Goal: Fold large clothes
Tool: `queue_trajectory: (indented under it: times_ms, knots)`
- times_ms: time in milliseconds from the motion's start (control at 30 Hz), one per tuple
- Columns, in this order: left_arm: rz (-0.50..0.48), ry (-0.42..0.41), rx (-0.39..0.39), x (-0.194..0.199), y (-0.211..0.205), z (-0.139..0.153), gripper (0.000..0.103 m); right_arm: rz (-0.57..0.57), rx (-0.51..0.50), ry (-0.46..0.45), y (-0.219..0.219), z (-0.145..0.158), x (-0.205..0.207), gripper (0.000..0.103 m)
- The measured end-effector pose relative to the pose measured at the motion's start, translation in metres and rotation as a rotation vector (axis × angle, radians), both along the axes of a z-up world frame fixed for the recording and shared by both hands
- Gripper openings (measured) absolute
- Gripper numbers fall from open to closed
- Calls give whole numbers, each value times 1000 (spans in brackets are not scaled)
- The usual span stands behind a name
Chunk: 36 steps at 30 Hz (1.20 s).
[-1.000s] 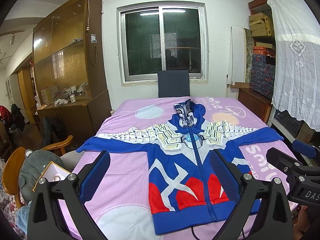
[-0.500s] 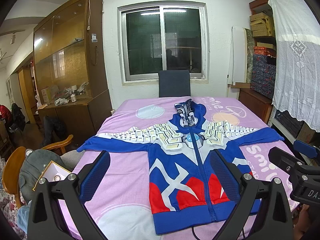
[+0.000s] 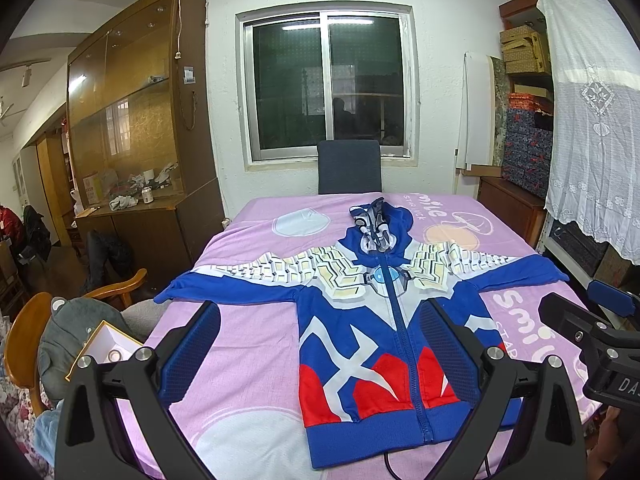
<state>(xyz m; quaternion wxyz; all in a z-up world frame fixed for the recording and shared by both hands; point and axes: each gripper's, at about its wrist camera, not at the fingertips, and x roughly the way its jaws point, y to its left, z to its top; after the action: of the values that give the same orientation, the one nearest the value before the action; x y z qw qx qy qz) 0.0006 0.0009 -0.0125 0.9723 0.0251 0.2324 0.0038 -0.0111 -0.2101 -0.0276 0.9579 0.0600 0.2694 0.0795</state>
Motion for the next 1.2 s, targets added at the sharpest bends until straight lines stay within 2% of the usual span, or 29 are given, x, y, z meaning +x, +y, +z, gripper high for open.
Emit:
queue_trajectory:
  times_ms: [1000,1200]
  knots:
    - [1,5,0,0,3,-2,100,1,10,4,2,-1,0,99]
    - [24,57,-17,13,16,-18,100,-7,39,16,-4,-8,6,99]
